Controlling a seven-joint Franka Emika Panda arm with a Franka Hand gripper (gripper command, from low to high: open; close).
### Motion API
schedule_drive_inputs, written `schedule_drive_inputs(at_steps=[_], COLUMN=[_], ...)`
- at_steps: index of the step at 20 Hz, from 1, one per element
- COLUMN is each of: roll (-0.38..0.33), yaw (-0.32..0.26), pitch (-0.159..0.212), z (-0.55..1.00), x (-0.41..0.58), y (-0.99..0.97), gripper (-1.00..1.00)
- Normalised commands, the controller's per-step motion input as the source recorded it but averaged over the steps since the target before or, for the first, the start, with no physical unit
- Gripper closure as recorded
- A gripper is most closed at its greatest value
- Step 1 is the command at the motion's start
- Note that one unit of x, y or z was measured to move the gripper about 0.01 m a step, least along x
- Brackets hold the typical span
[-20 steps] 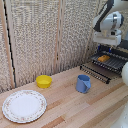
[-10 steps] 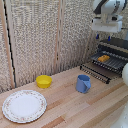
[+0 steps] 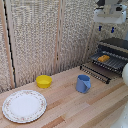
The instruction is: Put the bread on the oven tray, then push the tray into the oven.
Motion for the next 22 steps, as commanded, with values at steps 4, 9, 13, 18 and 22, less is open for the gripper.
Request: schedule_drive_inputs(at_steps=[4, 9, 13, 18, 22], roll=[-0.151, -0.211, -0.224, -0.242, -0.246], yaw=[0.262, 0.257, 0.264, 0.278, 0.282], pitch=[0.278, 0.239, 0.213, 0.162, 0.151], z=[0.0, -0.09, -0.15, -0.26, -0.27], x=[-0.176, -0.165, -0.134, -0.047, -0.032], y=[0.08, 0.01, 0.0, 0.0, 0.0], gripper=[-1.0, -1.0, -1.0, -1.0, -1.0])
